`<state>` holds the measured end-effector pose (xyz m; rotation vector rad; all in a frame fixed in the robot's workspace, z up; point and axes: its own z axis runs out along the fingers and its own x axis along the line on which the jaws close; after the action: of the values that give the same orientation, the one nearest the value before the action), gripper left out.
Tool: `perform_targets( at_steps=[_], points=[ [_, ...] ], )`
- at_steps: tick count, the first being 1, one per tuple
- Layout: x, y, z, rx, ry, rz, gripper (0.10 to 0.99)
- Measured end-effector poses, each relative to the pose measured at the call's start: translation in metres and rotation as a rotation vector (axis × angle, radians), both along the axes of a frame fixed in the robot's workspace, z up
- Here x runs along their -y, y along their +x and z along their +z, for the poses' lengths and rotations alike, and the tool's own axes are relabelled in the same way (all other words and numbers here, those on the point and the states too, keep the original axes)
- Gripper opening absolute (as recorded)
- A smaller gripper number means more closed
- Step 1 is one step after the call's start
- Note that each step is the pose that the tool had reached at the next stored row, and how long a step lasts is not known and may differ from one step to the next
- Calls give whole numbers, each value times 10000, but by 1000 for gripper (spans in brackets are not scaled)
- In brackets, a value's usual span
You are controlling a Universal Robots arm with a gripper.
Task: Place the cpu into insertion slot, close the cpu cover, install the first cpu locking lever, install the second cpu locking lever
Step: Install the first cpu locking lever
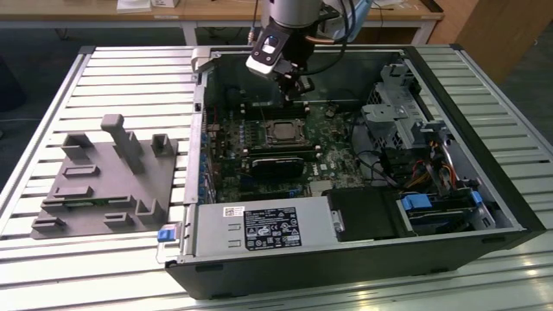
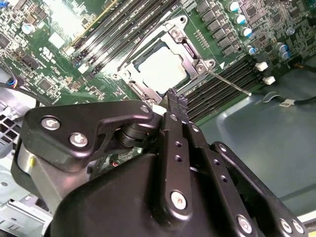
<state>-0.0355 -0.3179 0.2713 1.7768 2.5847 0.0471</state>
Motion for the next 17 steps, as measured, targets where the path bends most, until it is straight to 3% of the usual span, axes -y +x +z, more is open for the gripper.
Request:
perform_targets(
  at_steps=[17],
  points=[
    [1, 0, 0, 0, -1, 1419, 106]
  ],
)
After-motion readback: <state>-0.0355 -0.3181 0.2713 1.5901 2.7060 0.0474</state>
